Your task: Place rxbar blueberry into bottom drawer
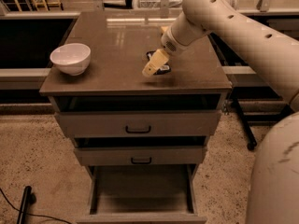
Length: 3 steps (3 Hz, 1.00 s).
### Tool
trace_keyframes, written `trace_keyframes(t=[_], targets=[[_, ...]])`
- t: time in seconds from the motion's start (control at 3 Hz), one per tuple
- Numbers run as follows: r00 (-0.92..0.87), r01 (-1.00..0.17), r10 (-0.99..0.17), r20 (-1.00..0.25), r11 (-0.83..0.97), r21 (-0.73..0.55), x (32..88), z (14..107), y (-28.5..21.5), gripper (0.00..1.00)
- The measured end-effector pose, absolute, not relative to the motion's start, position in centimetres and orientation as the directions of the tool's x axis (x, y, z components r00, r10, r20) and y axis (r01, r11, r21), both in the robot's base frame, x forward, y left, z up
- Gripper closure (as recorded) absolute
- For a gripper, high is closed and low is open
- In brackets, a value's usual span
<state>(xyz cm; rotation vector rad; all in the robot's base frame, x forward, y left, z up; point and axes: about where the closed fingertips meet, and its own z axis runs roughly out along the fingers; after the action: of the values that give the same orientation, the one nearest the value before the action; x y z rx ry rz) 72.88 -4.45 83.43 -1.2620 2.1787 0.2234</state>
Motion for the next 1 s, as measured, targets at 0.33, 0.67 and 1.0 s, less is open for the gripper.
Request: trace_keyframes(t=[0.33, 0.67, 1.0], targets=[[-0.394, -0.819, -0.708, -0.586, 0.560, -0.125, 73.61, 82.76, -4.64, 0.11], [-0.417, -0.811, -0.693, -0.588, 0.576, -0.104, 73.87, 82.10, -4.61, 0.21], [-0.424, -0.809, -0.688, -0.589, 0.580, -0.095, 73.87, 81.80, -4.61, 0.33]])
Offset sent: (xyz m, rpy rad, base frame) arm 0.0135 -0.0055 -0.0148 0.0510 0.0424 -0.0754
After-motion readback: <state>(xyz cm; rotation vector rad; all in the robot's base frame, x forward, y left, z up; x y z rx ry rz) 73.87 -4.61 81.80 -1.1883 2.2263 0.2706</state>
